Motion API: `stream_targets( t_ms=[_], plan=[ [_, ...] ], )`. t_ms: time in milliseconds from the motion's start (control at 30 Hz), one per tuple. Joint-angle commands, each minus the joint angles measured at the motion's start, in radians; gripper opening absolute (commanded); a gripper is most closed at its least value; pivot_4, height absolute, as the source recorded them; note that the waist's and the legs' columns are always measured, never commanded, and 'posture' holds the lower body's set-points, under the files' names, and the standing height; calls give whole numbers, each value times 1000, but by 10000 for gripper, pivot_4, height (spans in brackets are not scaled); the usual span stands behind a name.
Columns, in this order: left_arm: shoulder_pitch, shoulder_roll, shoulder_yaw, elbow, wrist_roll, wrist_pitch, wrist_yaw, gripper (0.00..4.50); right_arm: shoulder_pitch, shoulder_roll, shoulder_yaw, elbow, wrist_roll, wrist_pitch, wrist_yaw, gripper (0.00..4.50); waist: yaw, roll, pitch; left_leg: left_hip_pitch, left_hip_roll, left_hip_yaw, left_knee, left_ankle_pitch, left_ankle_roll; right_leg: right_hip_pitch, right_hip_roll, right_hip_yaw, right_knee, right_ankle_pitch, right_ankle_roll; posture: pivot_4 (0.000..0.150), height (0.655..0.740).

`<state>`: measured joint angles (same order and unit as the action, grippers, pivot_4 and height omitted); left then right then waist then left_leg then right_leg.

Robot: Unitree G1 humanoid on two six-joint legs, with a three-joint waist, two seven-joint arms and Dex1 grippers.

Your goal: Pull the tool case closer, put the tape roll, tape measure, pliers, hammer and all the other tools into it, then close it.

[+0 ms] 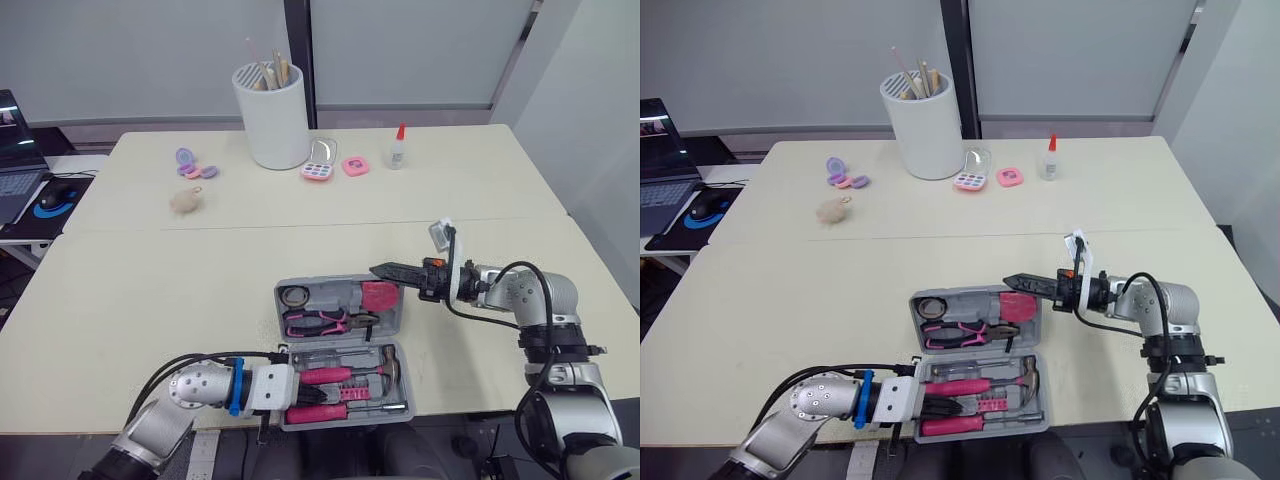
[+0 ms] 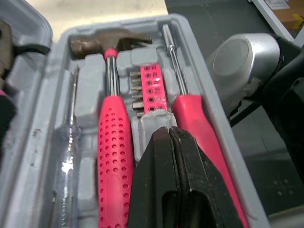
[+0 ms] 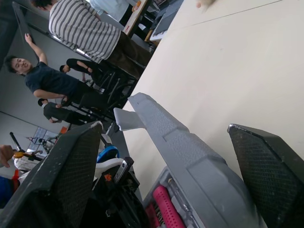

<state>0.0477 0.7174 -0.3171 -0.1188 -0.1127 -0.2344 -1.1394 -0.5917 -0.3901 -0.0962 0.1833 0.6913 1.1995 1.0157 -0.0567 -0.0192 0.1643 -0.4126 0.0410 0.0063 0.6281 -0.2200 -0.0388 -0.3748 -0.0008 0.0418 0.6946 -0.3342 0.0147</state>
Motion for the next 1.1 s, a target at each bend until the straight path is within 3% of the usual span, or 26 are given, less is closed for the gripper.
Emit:
stream_targets(
  t_ms=[33, 167, 300, 500, 600, 700, 800, 867, 1000, 1100],
  plan=[
    [62, 65, 80, -153, -88, 51, -6, 0, 14, -23, -7, -95, 62, 35, 3, 44825, 0, 0, 0, -1, 0, 0, 0, 0, 0, 0, 0, 0, 0, 0, 0, 1500, 7400],
    [153, 163, 180, -275, -169, 131, -22, 0, 40, -41, -19, -178, 119, 95, -13, 44825, 0, 0, 1, -2, 0, -1, 0, 0, 0, -1, 0, -1, -1, 0, 0, 1500, 7400],
    [272, 259, 292, -278, -208, 174, -55, 0, 76, -65, -31, -293, 200, 175, -28, 44825, 0, 0, 1, -2, 1, -1, 0, 0, 0, -2, 0, -1, -1, 0, 0, 1500, 7400],
    [318, 261, 363, -23, -129, 103, -33, 0, 201, -170, -30, -514, 349, 289, -21, 44825, 6, -1, 2, -2, 1, -1, 0, 0, 0, -2, 0, -2, -1, 0, 0, 1500, 7400],
    [295, 231, 372, 14, -124, 112, 2, 0, 254, -226, -20, -585, 377, 274, -22, 44825, 11, -2, 3, -3, 1, -1, 0, 0, 0, -2, 0, -2, -3, 0, 0, 1500, 7400],
    [259, 188, 363, 5, -109, 145, 59, 0, 289, -289, 5, -620, 291, 150, -37, 44825, 16, -3, 4, -3, 1, 0, 1, 0, 0, -2, 0, -1, -4, 0, 1, 1500, 7400],
    [251, 148, 348, -50, -100, 195, 109, 0, 318, -358, 134, -576, -17, -204, -68, 43128, 16, -6, 3, -3, 2, 1, 1, 0, 0, -2, 0, -1, -5, 1, 1, 1500, 7400],
    [253, 128, 340, -91, -92, 229, 137, 0, 323, -397, 205, -514, -193, -404, -93, 38580, 16, -6, 3, -3, 2, 2, 1, 0, 0, -2, 0, 0, -6, 1, 3, 1500, 7400],
    [255, 98, 323, -160, -75, 304, 185, 0, 352, -466, 289, -417, -418, -675, -96, 24686, 20, -6, 3, -3, 2, 2, 1, 0, 0, -2, 0, 0, -6, 2, 1, 1500, 7400],
    [254, 90, 294, -193, -41, 352, 211, 0, 395, -520, 361, -389, -548, -825, -68, 17520, 25, -7, 4, -3, 1, 1, 1, 0, 0, -2, 0, 0, -6, 2, 1, 1500, 7400]
  ],
)
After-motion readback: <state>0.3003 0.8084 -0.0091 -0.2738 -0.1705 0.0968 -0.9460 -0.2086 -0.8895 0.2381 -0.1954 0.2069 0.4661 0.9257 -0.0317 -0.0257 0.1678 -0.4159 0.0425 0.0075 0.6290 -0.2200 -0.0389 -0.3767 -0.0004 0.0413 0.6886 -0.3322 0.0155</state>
